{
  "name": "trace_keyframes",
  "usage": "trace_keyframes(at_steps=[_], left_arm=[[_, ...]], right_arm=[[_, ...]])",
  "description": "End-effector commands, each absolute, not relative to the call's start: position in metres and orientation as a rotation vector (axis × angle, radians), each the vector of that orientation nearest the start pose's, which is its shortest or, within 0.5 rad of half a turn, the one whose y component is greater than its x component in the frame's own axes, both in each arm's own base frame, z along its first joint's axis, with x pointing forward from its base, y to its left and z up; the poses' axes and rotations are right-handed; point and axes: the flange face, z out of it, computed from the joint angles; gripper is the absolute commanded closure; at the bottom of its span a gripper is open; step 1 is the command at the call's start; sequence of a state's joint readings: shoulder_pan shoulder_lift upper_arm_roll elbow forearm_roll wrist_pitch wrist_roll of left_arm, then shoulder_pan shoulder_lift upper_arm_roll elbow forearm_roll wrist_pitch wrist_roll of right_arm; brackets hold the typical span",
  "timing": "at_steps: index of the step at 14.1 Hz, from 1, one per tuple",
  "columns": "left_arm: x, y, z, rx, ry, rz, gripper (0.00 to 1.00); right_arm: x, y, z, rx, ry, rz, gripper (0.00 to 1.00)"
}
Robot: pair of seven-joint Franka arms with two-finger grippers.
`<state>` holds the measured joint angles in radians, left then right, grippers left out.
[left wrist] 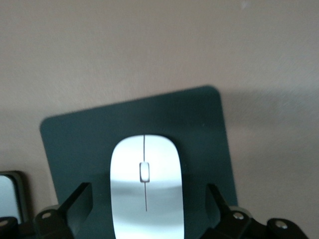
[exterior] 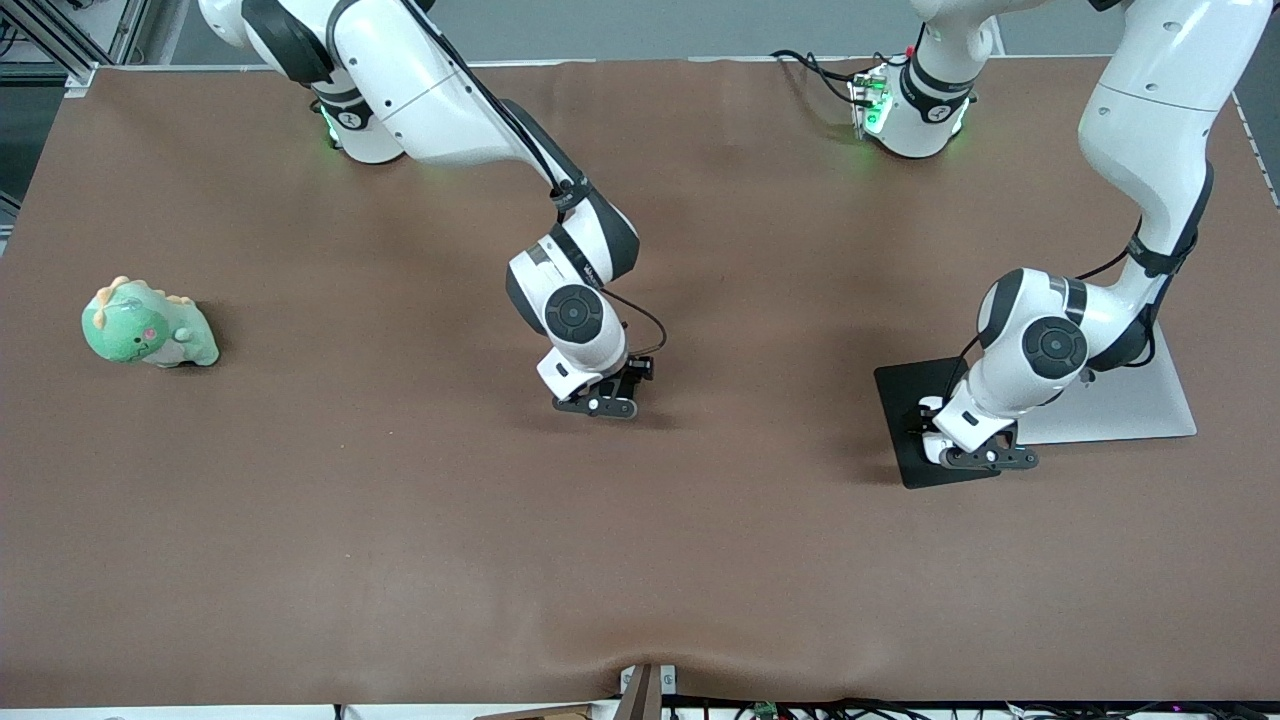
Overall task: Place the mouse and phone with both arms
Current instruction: 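Lower the mouse onto the black pad and open the left gripper, then raise the left gripper away while the right gripper carries the phone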
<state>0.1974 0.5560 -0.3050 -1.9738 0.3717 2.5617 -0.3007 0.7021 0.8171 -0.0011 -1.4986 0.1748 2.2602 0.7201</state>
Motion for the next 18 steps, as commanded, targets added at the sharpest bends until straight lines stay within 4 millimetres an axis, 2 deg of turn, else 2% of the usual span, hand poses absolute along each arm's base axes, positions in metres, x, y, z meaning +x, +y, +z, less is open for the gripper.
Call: trace_keyframes(at_steps=[1, 4, 6, 8, 9, 10, 12, 15, 18], left_arm=[[0.618, -0.072, 0.260, -3.041, 0.131, -0.191, 0.00], [0.627, -0.086, 0.327, -2.991, 0.130, -0.179, 0.00], [0.628, -0.084, 0.380, -2.946, 0.101, -0.159, 0.00], [0.616, -0.080, 0.427, -2.903, 0.052, -0.116, 0.00], [0.610, -0.078, 0.455, -2.912, 0.012, -0.120, 0.00], [0.602, -0.078, 0.481, -2.932, -0.035, -0.110, 0.00], [0.592, -0.078, 0.530, -2.926, -0.082, -0.083, 0.00], [0.581, -0.081, 0.584, -2.975, -0.107, -0.050, 0.00], [0.576, -0.073, 0.620, -3.019, -0.062, -0.052, 0.00]], right_arm=[[0.550, 0.446, 0.201, -3.071, 0.259, 0.272, 1.00], [0.558, 0.426, 0.233, -3.082, 0.292, 0.335, 1.00], [0.569, 0.404, 0.242, -3.085, 0.339, 0.360, 1.00], [0.579, 0.381, 0.256, -3.084, 0.392, 0.355, 1.00], [0.588, 0.357, 0.261, -3.079, 0.430, 0.361, 1.00], [0.592, 0.343, 0.266, -3.072, 0.460, 0.359, 1.00], [0.595, 0.323, 0.277, -3.062, 0.503, 0.358, 1.00], [0.591, 0.282, 0.283, -3.090, 0.491, 0.360, 1.00], [0.598, 0.225, 0.288, -3.078, 0.436, 0.372, 1.00]])
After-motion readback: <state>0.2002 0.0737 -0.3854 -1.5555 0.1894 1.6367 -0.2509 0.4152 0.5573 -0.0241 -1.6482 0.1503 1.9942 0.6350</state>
